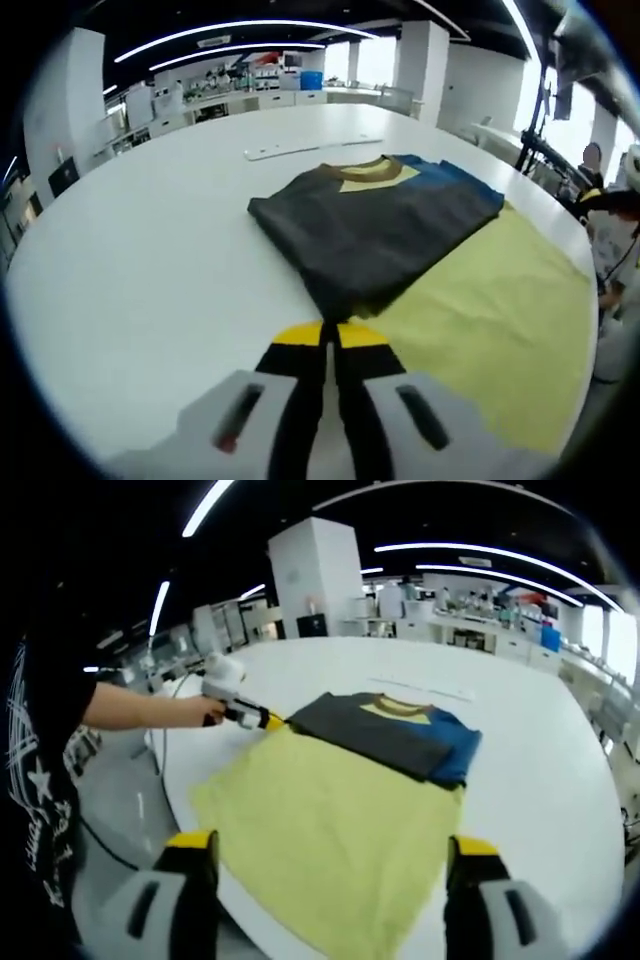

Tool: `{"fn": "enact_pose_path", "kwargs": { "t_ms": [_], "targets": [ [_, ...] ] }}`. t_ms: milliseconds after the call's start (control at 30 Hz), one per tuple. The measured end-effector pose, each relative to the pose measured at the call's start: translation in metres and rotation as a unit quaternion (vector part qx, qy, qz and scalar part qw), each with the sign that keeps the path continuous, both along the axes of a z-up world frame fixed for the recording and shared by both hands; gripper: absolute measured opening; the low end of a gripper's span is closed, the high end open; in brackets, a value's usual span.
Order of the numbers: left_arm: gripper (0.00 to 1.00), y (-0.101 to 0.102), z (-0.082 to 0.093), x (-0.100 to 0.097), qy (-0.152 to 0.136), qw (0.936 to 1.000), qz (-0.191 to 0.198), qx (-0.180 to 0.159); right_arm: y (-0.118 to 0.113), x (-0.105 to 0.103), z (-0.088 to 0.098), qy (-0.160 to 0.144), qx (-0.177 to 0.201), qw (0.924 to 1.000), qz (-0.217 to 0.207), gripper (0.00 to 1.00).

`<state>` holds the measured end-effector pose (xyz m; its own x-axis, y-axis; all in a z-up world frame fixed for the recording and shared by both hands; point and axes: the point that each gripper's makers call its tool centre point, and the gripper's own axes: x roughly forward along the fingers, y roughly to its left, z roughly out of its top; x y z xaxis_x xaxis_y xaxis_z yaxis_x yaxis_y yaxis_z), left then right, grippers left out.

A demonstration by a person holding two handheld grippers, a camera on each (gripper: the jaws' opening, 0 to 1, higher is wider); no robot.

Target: Fold the garment on the visible template until the final outline fits inside the template.

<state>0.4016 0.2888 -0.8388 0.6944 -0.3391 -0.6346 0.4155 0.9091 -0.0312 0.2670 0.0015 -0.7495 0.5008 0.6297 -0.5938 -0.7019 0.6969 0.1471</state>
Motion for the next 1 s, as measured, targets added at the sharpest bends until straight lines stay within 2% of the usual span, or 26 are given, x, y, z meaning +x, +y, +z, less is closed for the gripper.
{"fn": "enact_pose_path", "kwargs": {
  "t_ms": [33, 200, 467, 700, 833, 900, 1000],
  "targets": [
    [0.0, 0.001, 0.0, 0.0, -0.001, 1.0, -0.001, 0.003, 0.0, 0.0, 0.0, 0.0, 0.001, 1.0, 0.0, 0.95],
    [0.0, 0.011, 0.003, 0.002, -0.016, 0.9965, -0.027, 0.077, -0.003, 0.001, -0.002, -0.001, -0.008, 1.0, 0.004, 0.95],
    [0.0, 0.012, 0.001, 0.002, -0.016, 0.9944, -0.04, 0.097, -0.006, -0.003, -0.005, 0.002, -0.009, 1.0, 0.004, 0.96],
    [0.0, 0.013, 0.008, 0.0, -0.024, 0.9949, -0.038, 0.09, -0.006, -0.004, -0.008, 0.006, -0.007, 0.9999, 0.004, 0.96],
    [0.09, 0.013, 0.018, -0.003, -0.032, 0.9972, -0.03, 0.061, -0.003, -0.006, -0.008, 0.006, -0.007, 0.9998, 0.015, 0.97],
    [0.14, 0.007, 0.025, -0.007, -0.041, 0.9979, -0.037, 0.033, -0.003, -0.007, -0.008, 0.007, -0.01, 0.9997, 0.023, 0.97],
    [0.27, -0.001, 0.034, -0.018, -0.041, 0.9982, -0.042, 0.01, -0.001, -0.01, -0.009, 0.009, -0.012, 0.9992, 0.038, 1.0]
  ]
}}
